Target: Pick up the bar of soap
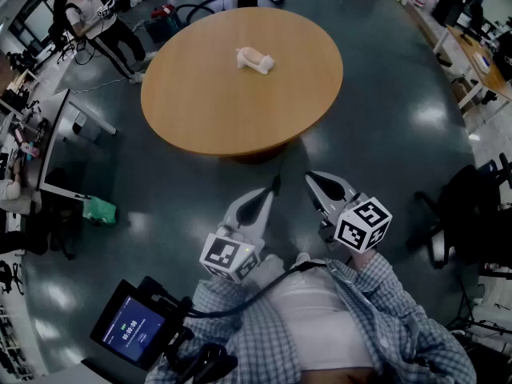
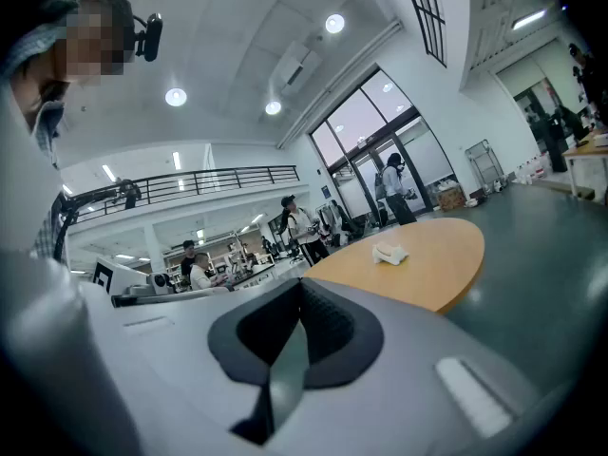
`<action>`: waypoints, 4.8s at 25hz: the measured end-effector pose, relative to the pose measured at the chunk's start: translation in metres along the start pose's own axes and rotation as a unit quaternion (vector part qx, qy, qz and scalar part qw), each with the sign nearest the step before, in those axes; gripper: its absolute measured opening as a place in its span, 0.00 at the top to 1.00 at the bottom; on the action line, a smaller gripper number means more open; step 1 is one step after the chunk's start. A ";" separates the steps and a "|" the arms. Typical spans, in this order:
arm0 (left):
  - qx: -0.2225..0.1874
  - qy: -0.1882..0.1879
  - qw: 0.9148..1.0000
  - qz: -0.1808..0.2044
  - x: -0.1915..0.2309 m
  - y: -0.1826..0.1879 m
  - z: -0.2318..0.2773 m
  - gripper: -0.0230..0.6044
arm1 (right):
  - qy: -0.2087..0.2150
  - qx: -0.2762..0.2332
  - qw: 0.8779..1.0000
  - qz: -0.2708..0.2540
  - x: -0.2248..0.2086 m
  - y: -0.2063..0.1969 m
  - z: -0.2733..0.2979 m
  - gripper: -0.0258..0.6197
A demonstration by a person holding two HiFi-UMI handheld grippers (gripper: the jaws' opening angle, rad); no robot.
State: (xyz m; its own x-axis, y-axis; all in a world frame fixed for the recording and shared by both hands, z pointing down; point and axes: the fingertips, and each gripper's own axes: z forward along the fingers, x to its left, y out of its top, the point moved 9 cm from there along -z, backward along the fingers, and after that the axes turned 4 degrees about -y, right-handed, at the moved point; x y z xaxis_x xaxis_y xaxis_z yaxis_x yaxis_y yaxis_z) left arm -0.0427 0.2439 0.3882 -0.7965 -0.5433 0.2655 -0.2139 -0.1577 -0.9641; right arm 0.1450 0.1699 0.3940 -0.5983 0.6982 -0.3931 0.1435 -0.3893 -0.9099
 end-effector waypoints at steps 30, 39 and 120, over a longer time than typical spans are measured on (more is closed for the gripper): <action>-0.006 0.034 0.999 0.015 -0.029 -0.003 0.039 0.97 | -0.001 -0.017 1.000 -0.010 -0.048 0.023 -0.027 0.96; 0.006 0.043 0.999 0.022 -0.028 -0.009 0.062 0.97 | -0.017 -0.021 1.000 0.003 -0.084 0.026 -0.032 0.96; 0.008 0.231 0.969 -0.085 0.306 0.046 0.231 0.97 | 0.084 0.350 0.908 -0.214 -0.283 0.038 0.482 0.56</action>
State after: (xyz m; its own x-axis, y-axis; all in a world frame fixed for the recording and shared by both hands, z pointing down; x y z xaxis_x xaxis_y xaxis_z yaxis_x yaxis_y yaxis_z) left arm -0.1658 -0.1199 0.4277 -0.9195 -0.0811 0.3846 -0.3587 -0.2266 -0.9055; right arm -0.0600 -0.3320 0.5344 -0.3433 0.9347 -0.0918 -0.6459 -0.3059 -0.6994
